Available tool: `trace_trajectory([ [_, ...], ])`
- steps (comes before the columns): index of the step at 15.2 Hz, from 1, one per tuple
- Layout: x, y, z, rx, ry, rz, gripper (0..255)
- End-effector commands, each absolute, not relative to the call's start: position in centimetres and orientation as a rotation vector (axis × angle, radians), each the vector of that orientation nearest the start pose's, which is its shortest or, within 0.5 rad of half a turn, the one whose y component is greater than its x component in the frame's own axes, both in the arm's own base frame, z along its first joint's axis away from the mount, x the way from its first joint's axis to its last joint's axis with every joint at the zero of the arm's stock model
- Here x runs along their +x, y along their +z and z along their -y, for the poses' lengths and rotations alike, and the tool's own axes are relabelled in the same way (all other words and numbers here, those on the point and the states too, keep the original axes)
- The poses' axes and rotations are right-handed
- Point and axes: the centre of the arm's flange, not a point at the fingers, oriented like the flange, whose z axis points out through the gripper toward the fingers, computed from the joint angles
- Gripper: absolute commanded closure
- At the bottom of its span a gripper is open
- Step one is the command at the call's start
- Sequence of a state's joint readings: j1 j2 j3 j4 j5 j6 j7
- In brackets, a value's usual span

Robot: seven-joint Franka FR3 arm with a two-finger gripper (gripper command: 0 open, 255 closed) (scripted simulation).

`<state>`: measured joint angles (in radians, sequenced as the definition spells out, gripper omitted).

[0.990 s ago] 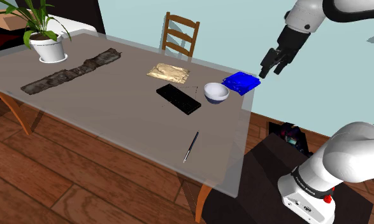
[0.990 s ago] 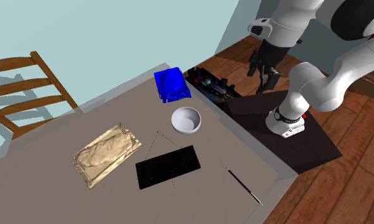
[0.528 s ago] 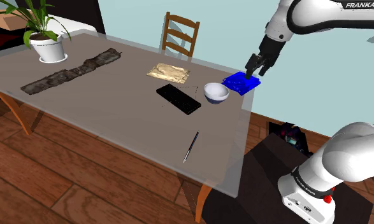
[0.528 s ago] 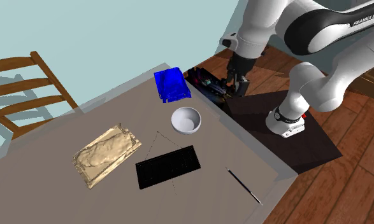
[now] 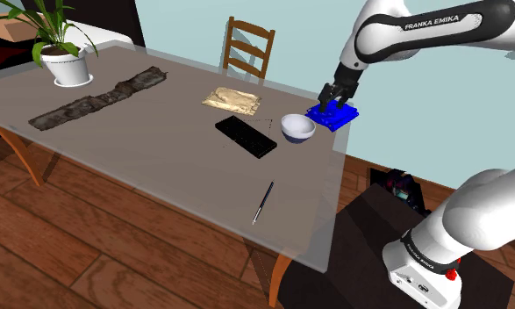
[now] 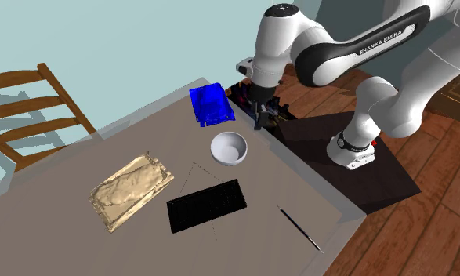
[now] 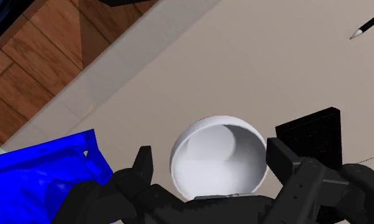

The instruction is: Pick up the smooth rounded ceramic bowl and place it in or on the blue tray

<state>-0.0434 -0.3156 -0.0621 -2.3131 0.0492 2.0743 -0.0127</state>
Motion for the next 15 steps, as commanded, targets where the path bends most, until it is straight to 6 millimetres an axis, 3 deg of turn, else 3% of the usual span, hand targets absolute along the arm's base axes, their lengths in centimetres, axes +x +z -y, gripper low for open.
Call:
trace_trajectory([
  [1, 47.8, 46.1, 5.7, -3.074, -0.123, -0.176, 0],
  [9, 55.3, 40.0, 9.3, -3.064, -0.118, -0.185, 0],
  [15, 55.6, 36.9, 9.1, -3.064, -0.118, -0.185, 0],
])
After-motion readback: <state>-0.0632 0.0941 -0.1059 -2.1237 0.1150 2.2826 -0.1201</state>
